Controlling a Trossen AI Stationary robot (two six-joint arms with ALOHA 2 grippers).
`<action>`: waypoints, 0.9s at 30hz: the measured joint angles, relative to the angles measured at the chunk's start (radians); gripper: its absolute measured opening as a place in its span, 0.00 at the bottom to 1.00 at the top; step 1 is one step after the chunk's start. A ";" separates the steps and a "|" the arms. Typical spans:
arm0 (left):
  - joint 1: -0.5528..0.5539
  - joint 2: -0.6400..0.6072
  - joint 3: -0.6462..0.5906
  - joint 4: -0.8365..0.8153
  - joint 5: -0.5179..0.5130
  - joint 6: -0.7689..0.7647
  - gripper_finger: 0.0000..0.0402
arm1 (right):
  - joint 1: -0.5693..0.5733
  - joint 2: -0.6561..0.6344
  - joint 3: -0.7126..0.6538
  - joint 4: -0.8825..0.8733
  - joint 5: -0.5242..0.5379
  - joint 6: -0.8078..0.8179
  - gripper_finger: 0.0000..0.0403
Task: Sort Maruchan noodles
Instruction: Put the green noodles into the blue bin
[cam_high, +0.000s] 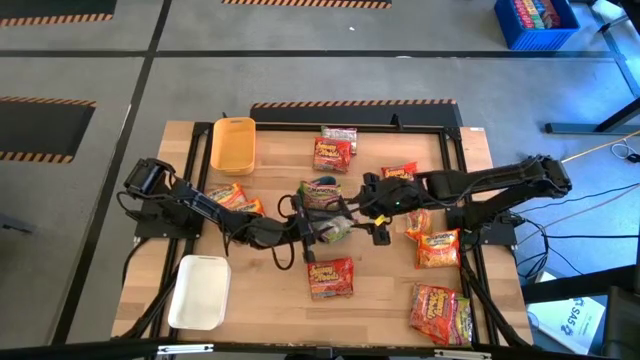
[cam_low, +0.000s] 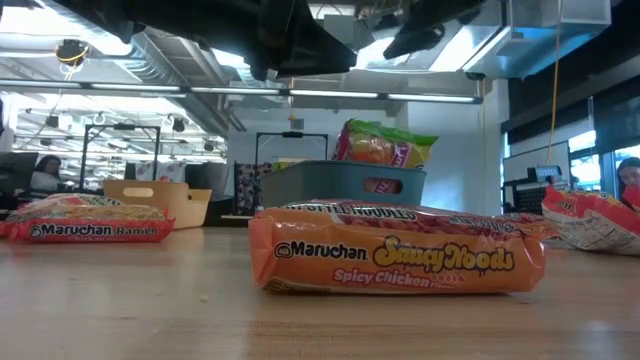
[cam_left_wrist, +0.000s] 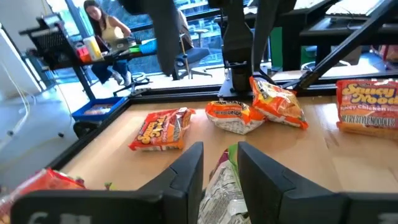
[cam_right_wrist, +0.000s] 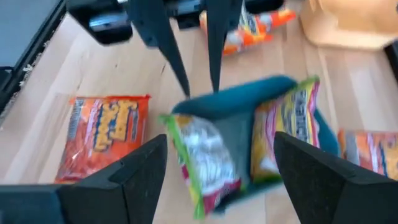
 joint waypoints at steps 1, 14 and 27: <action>0.003 0.000 0.000 -0.002 0.000 -0.018 0.24 | 0.000 -0.008 -0.001 -0.032 0.000 0.017 0.68; 0.021 0.019 0.204 -0.526 0.135 -0.204 0.51 | 0.000 -0.125 -0.330 0.157 0.043 0.151 0.68; 0.058 0.219 0.624 -1.117 0.175 -0.456 0.55 | 0.000 -0.130 -0.388 0.206 0.051 0.161 0.68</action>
